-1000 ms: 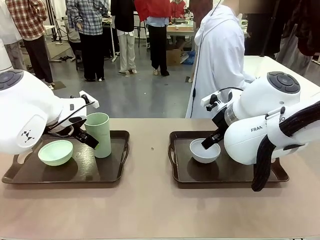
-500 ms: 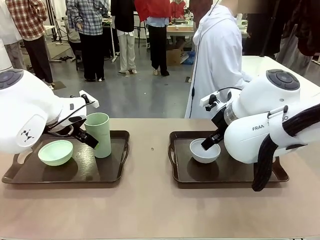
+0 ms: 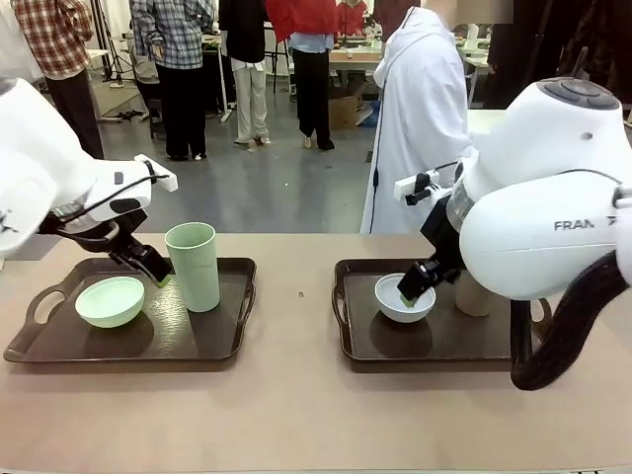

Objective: Set up a tray with a mat and arrange the tableware.
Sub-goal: Pick up the Picnic Bowl and Reusable plastic cup from the Handle tray in front of the human's position and hold them in the air.

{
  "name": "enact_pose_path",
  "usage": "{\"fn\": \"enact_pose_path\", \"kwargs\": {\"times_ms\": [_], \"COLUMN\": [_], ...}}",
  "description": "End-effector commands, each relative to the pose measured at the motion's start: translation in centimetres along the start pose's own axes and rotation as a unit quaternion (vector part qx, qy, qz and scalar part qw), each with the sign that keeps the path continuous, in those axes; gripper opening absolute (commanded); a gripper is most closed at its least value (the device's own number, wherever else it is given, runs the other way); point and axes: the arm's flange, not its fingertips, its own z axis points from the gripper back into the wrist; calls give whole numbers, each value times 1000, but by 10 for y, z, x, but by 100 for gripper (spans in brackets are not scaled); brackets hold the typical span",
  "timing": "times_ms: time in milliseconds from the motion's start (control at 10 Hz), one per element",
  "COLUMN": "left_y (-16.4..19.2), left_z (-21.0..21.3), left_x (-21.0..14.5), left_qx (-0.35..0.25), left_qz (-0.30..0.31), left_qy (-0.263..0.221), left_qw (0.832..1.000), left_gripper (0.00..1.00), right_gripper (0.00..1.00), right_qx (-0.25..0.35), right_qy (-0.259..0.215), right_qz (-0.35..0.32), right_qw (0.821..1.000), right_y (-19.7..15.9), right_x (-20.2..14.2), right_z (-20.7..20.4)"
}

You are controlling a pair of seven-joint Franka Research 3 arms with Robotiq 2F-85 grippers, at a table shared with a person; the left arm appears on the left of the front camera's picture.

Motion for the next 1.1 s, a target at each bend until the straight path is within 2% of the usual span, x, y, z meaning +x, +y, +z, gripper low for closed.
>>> {"fn": "enact_pose_path", "kwargs": {"times_ms": [0,100,200,300,400,700,800,900,1000], "left_y": [-29,-37,-44,-49,-28,-31,-32,-29,-18], "left_z": [17,21,26,26,37,47,48,56,67], "left_x": [-69,-85,-98,-106,-22,-27,-30,-41,-50], "left_qx": [-40,-65,-68,-65,-60,-69,-75,-89,-130], "left_qz": [25,43,47,44,17,21,16,20,29], "left_qy": [37,49,50,59,53,57,74,82,81], "left_qw": [998,996,995,995,997,996,994,992,988], "left_gripper": [100,100,100,100,100,100,100,100,100], "right_gripper": [100,100,100,100,100,100,100,100,100], "right_qx": [20,44,61,15,38,34,47,71,110], "right_qy": [62,78,74,95,93,102,112,96,69], "right_qz": [-71,-103,-121,-113,-87,-97,-108,-124,-147], "right_qw": [995,991,988,989,991,990,987,985,980], "right_y": [15,15,18,18,13,14,7,-7,-28], "right_x": [-101,-128,-145,-141,-27,-29,-34,-53,-77], "right_z": [-18,-29,-36,-37,3,3,5,20,44]}}
